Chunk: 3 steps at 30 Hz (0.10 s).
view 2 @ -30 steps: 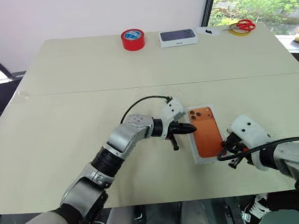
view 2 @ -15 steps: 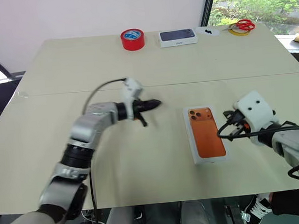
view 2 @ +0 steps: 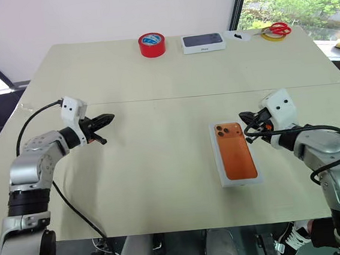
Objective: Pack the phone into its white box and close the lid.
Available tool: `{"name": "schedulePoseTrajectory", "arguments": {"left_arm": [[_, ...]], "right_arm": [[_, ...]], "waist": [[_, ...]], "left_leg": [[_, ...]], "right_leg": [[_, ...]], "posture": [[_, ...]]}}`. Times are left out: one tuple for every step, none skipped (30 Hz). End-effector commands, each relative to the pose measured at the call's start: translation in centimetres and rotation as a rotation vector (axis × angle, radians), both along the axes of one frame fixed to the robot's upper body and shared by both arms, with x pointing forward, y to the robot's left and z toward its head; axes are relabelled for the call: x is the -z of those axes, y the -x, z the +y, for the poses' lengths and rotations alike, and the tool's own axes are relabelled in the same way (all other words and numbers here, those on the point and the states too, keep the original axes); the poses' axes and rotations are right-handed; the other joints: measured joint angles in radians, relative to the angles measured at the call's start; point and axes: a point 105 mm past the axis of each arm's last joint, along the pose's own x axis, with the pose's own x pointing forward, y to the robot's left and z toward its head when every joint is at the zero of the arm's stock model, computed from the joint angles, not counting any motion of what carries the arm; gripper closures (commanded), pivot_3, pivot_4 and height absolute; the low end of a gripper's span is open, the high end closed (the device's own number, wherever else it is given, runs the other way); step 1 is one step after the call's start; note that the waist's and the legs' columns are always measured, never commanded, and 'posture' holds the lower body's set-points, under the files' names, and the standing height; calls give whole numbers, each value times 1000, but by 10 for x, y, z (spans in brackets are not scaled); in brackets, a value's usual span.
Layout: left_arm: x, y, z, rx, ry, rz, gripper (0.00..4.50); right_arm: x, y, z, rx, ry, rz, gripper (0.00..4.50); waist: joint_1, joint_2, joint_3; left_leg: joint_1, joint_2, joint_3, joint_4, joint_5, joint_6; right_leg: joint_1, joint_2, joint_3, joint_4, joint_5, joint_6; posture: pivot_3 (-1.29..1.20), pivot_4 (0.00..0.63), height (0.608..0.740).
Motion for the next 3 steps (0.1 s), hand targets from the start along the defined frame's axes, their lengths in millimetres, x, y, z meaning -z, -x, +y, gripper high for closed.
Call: {"name": "schedulePoseTrajectory", "arguments": {"left_arm": [[-14, 10, 5, -10, 13, -41, 4500], [-12, 12, 6, -13, 10, -37, 4500], [-11, 13, 8, -21, 10, -30, 4500]], "right_arm": [[-9, -3, 5, -24, -13, -50, 4489], [-9, -4, 6, -26, -16, -51, 4489], [-8, -5, 7, -28, -17, -51, 4489]], "waist": [[-2, 0, 0], [-1, 0, 0], [-1, 0, 0]], "left_leg": [[0, 0, 0, 0, 0, 0], [0, 0, 0, 0, 0, 0], [0, 0, 0, 0, 0, 0]], "right_leg": [[0, 0, 0, 0, 0, 0], [-1, 0, 1, 1, 0, 0], [-1, 0, 0, 1, 0, 0]], "posture": [[0, 150, 730], [0, 150, 730], [0, 150, 730]]}}
